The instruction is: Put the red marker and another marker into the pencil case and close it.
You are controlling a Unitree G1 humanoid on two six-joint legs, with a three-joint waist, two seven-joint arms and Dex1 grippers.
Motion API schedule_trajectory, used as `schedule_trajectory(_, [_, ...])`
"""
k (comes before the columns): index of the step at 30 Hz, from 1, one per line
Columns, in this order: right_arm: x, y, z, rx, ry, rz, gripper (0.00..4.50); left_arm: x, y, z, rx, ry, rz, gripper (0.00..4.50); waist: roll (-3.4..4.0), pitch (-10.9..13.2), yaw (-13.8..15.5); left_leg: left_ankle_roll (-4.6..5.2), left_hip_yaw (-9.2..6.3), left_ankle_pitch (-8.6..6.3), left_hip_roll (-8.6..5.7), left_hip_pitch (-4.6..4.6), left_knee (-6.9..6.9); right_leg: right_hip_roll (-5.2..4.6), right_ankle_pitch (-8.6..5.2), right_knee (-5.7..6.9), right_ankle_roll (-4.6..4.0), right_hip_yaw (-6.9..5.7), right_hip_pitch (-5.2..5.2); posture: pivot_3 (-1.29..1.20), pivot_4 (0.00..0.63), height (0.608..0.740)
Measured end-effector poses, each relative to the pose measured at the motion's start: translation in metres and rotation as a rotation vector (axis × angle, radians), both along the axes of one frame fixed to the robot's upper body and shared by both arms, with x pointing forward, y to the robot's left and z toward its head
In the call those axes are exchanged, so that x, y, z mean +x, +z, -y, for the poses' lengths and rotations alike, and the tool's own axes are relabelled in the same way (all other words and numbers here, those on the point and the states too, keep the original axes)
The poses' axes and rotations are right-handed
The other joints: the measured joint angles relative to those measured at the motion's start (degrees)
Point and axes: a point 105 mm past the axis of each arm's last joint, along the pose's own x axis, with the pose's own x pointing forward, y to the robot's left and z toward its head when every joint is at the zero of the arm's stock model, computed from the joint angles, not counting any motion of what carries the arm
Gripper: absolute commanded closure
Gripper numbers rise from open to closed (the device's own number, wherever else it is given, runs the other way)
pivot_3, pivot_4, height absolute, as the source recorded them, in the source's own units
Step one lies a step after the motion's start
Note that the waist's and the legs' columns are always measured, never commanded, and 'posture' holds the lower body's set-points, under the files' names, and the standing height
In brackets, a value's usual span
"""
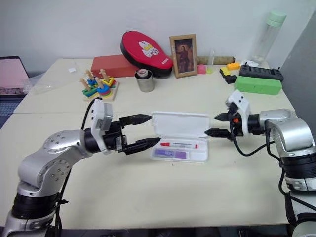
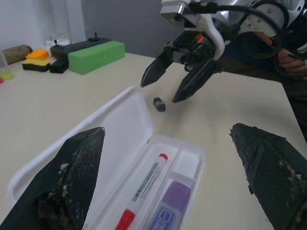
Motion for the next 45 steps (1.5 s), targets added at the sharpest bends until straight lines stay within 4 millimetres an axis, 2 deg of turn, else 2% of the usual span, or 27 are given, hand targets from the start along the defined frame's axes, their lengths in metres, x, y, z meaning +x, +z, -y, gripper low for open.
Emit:
schedule_trajectory(2, [0.023,-0.011,0.025,-0.061,-0.219,0.015,0.03,0.007,-0.001,0.025,-0.031,-0.058,0.008,0.00,-0.02,0.0,0.3,-0.04,0.00,0.02,-0.02,-0.08,0.09,0.00,0.05,-0.06,0.07,0.02,-0.01,0.00,0.150,0.740])
schedule_trajectory(4, [0.032,-0.022,0.040,-0.103,-0.348,0.008,0.03,0.009,-0.002,0.044,-0.038,-0.101,0.015,0.00,-0.03,0.0,0.3,-0.12,0.00,0.07,-0.02,-0.16,0.07,0.00,0.05,-0.08,0.06,0.02,-0.10,0.00,0.150,0.740])
schedule_trajectory(11, [0.030,-0.047,0.063,-0.180,-0.480,-0.030,0.03,0.013,0.002,0.063,-0.041,-0.141,0.055,0.00,-0.02,0.0,0.0,-0.16,0.11,0.10,-0.01,-0.40,0.03,-0.04,0.03,-0.15,0.04,-0.03,-0.25,0.00,0.150,0.740])
schedule_trajectory(16, [0.027,-0.048,0.069,-0.177,-0.521,-0.038,0.03,0.013,0.003,0.071,-0.045,-0.168,0.059,0.00,-0.02,0.0,0.4,-0.12,0.10,0.12,-0.01,-0.38,0.17,-0.04,0.04,-0.07,0.06,-0.04,-0.19,0.00,0.150,0.740])
schedule_trajectory(19, [0.021,-0.050,0.070,-0.167,-0.534,-0.054,0.60,0.013,0.002,0.071,-0.037,-0.174,0.063,0.00,-0.02,0.0,0.6,-0.12,0.10,0.12,-0.01,-0.39,0.20,-0.04,0.04,-0.09,0.06,-0.04,-0.17,0.00,0.150,0.740])
schedule_trajectory(21, [0.018,-0.050,0.071,-0.164,-0.540,-0.061,1.20,0.013,0.002,0.071,-0.033,-0.179,0.064,0.00,-0.02,0.0,0.7,-0.12,0.10,0.12,-0.01,-0.39,0.20,-0.04,0.04,-0.10,0.06,-0.05,-0.16,0.00,0.150,0.740])
schedule_trajectory(27, [0.011,-0.051,0.069,-0.146,-0.551,-0.084,2.59,0.013,0.002,0.070,-0.028,-0.180,0.061,0.00,-0.03,0.0,1.0,-0.08,0.09,0.10,-0.02,-0.38,0.29,-0.04,0.06,-0.09,0.09,-0.06,-0.10,0.00,0.150,0.740])
schedule_trajectory(30, [0.007,-0.055,0.073,-0.135,-0.578,-0.097,2.59,0.013,0.001,0.070,-0.025,-0.179,0.060,0.00,-0.04,0.0,1.0,-0.07,0.08,0.09,-0.03,-0.39,0.32,-0.05,0.07,-0.09,0.11,-0.05,-0.09,0.00,0.150,0.740])
schedule_trajectory(35, [0.013,-0.045,0.075,-0.101,-0.613,-0.015,2.59,0.012,0.003,0.070,-0.022,-0.191,0.066,0.00,-0.03,0.0,0.7,-0.07,0.08,0.09,-0.03,-0.39,0.31,-0.05,0.08,-0.07,0.12,-0.05,-0.12,0.00,0.150,0.740])
schedule_trajectory(38, [0.014,-0.036,0.077,-0.088,-0.642,0.016,2.09,0.011,0.003,0.071,-0.023,-0.198,0.066,0.00,-0.03,0.0,0.6,-0.07,0.08,0.09,-0.03,-0.39,0.30,-0.05,0.08,-0.08,0.12,-0.05,-0.13,0.00,0.150,0.740])
schedule_trajectory(39, [0.013,-0.035,0.080,-0.090,-0.656,0.019,1.79,0.011,0.003,0.071,-0.023,-0.198,0.066,0.00,-0.03,0.0,0.6,-0.07,0.08,0.09,-0.03,-0.39,0.30,-0.05,0.08,-0.08,0.12,-0.05,-0.13,0.00,0.150,0.740])
schedule_trajectory(45, [0.000,-0.036,0.086,-0.123,-0.739,-0.022,0.49,0.011,0.003,0.072,-0.027,-0.201,0.066,0.00,-0.03,0.0,0.7,-0.06,0.08,0.09,-0.03,-0.39,0.30,-0.05,0.08,-0.07,0.12,-0.05,-0.13,0.00,0.150,0.740])
